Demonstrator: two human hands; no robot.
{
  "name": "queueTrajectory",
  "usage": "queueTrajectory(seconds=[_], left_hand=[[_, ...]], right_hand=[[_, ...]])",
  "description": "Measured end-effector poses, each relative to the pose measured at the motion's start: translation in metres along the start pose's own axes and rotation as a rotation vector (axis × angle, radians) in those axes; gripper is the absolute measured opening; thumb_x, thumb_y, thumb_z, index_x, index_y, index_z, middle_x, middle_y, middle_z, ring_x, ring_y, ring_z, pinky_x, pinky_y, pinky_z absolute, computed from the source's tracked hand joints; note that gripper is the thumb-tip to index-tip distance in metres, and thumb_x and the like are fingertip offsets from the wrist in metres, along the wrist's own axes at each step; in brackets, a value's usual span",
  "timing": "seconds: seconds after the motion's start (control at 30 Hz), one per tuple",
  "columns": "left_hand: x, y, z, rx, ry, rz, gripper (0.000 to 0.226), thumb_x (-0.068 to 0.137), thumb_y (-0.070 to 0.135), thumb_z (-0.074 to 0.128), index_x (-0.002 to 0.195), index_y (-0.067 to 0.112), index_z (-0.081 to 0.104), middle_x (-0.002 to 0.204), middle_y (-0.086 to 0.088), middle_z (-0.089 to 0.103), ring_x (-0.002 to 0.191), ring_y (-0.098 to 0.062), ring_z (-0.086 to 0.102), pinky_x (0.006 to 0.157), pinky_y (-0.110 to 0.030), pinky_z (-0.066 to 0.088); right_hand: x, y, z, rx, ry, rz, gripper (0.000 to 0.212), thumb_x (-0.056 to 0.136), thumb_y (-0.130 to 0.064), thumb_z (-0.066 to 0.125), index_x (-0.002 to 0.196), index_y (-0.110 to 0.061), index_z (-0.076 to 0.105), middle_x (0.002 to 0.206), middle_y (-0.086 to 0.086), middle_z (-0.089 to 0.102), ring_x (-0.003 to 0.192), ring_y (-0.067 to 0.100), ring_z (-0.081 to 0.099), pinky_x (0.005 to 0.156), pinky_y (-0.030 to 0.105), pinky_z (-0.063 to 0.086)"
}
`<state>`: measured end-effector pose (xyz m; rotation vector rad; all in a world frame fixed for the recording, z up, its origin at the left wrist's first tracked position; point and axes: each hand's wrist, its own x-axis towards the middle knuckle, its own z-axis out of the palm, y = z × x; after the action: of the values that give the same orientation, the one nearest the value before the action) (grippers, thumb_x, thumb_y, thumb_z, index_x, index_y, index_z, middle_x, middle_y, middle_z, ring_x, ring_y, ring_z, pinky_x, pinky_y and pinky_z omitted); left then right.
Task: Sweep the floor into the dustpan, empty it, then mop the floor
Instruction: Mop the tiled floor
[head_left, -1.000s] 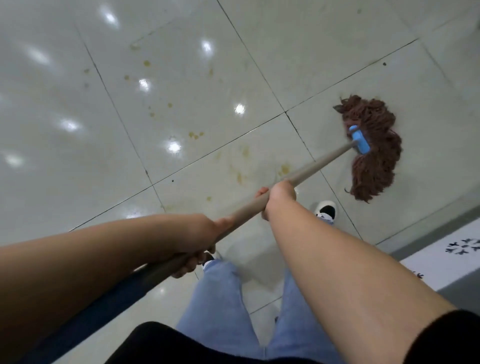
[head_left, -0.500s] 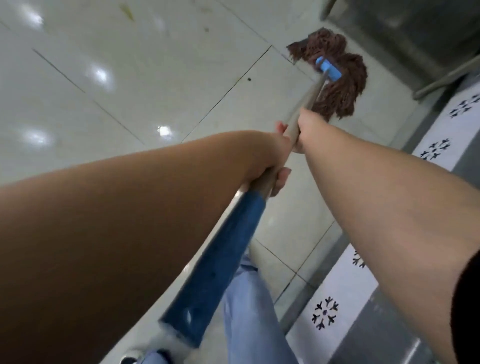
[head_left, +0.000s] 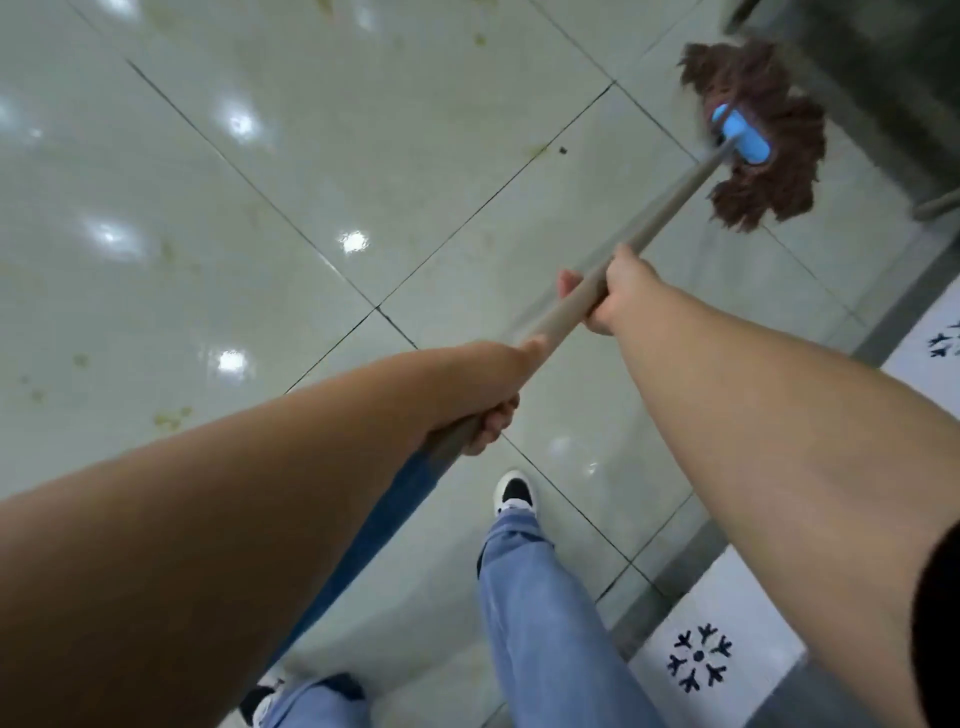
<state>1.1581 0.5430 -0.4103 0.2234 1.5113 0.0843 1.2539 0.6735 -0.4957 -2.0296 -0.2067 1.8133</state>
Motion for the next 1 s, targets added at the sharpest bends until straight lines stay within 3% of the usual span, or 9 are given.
queueTrajectory(seconds=[0.13, 0.2, 0.3, 0.47, 0.57, 0.63, 0.73, 0.9, 1.0], left_hand=[[-0.02, -0.138, -0.054, 0.121, 0.048, -0.058, 0.059, 0.086, 0.068, 0.034, 0.066, 0.013, 0.037, 0.027, 0.005, 0.033, 0.02, -0.01, 0.03, 0.036, -0.007, 0.029], [-0.042, -0.219, -0.09, 0.146, 0.047, -0.094, 0.059, 0.086, 0.069, 0.033, 0.068, 0.013, 0.038, 0.03, 0.006, 0.034, 0.023, -0.01, 0.03, 0.037, -0.008, 0.028], [-0.088, -0.347, -0.137, 0.168, 0.043, -0.159, 0.058, 0.087, 0.068, 0.033, 0.071, 0.012, 0.043, 0.035, 0.005, 0.037, 0.028, -0.011, 0.032, 0.038, -0.012, 0.031], [-0.188, -0.555, -0.189, 0.129, 0.067, -0.334, 0.055, 0.088, 0.063, 0.038, 0.071, 0.012, 0.042, 0.038, 0.003, 0.037, 0.03, -0.014, 0.032, 0.039, -0.016, 0.031], [-0.25, -0.64, -0.209, 0.068, 0.063, -0.447, 0.054, 0.087, 0.062, 0.041, 0.071, 0.011, 0.043, 0.038, 0.001, 0.037, 0.031, -0.016, 0.032, 0.04, -0.018, 0.031], [-0.279, -0.674, -0.215, 0.044, 0.07, -0.491, 0.055, 0.086, 0.063, 0.041, 0.071, 0.011, 0.043, 0.037, 0.001, 0.038, 0.031, -0.016, 0.032, 0.041, -0.018, 0.031], [-0.291, -0.69, -0.216, 0.04, 0.07, -0.494, 0.056, 0.088, 0.063, 0.038, 0.073, 0.01, 0.048, 0.039, 0.002, 0.038, 0.032, -0.016, 0.032, 0.041, -0.018, 0.031], [-0.281, -0.664, -0.201, 0.026, 0.036, -0.466, 0.058, 0.089, 0.064, 0.035, 0.076, 0.01, 0.052, 0.039, 0.003, 0.036, 0.031, -0.015, 0.03, 0.04, -0.016, 0.03], [-0.265, -0.634, -0.18, 0.045, 0.044, -0.43, 0.056, 0.09, 0.063, 0.033, 0.076, 0.011, 0.047, 0.036, 0.004, 0.036, 0.029, -0.014, 0.03, 0.038, -0.015, 0.032]], right_hand=[[-0.053, 0.138, 0.045, -0.056, 0.083, 0.008, 0.032, 0.101, -0.031, 0.036, 0.075, -0.013, 0.042, 0.053, 0.003, 0.044, 0.018, 0.009, 0.036, 0.032, 0.01, 0.034], [-0.088, 0.217, 0.068, -0.075, 0.066, 0.051, 0.037, 0.101, -0.035, 0.034, 0.07, -0.014, 0.038, 0.052, 0.003, 0.042, 0.014, 0.008, 0.03, 0.03, 0.008, 0.031], [-0.149, 0.343, 0.099, -0.164, 0.034, 0.113, 0.038, 0.101, -0.036, 0.032, 0.071, -0.013, 0.04, 0.05, 0.003, 0.042, 0.018, 0.01, 0.034, 0.03, 0.011, 0.031], [-0.283, 0.542, 0.122, -0.193, -0.073, 0.297, 0.04, 0.1, -0.042, 0.03, 0.094, -0.005, 0.044, 0.029, 0.002, 0.047, 0.032, 0.014, 0.045, 0.041, 0.023, 0.039], [-0.354, 0.613, 0.124, -0.132, -0.172, 0.515, 0.048, 0.096, -0.055, 0.03, 0.081, -0.01, 0.038, 0.049, 0.009, 0.054, 0.042, 0.018, 0.05, 0.045, 0.026, 0.045], [-0.384, 0.638, 0.125, -0.128, -0.205, 0.603, 0.051, 0.095, -0.058, 0.031, 0.078, -0.01, 0.036, 0.061, 0.011, 0.049, 0.047, 0.021, 0.048, 0.048, 0.03, 0.048], [-0.398, 0.65, 0.125, -0.146, -0.209, 0.631, 0.054, 0.094, -0.059, 0.032, 0.077, -0.008, 0.037, 0.064, 0.01, 0.047, 0.049, 0.021, 0.047, 0.05, 0.032, 0.049], [-0.382, 0.623, 0.113, -0.146, -0.199, 0.62, 0.053, 0.095, -0.058, 0.031, 0.078, -0.008, 0.037, 0.066, 0.01, 0.048, 0.048, 0.02, 0.047, 0.04, 0.024, 0.047], [-0.36, 0.596, 0.1, -0.123, -0.228, 0.582, 0.052, 0.096, -0.056, 0.029, 0.076, -0.008, 0.035, 0.064, 0.011, 0.046, 0.047, 0.02, 0.045, 0.042, 0.024, 0.046]])
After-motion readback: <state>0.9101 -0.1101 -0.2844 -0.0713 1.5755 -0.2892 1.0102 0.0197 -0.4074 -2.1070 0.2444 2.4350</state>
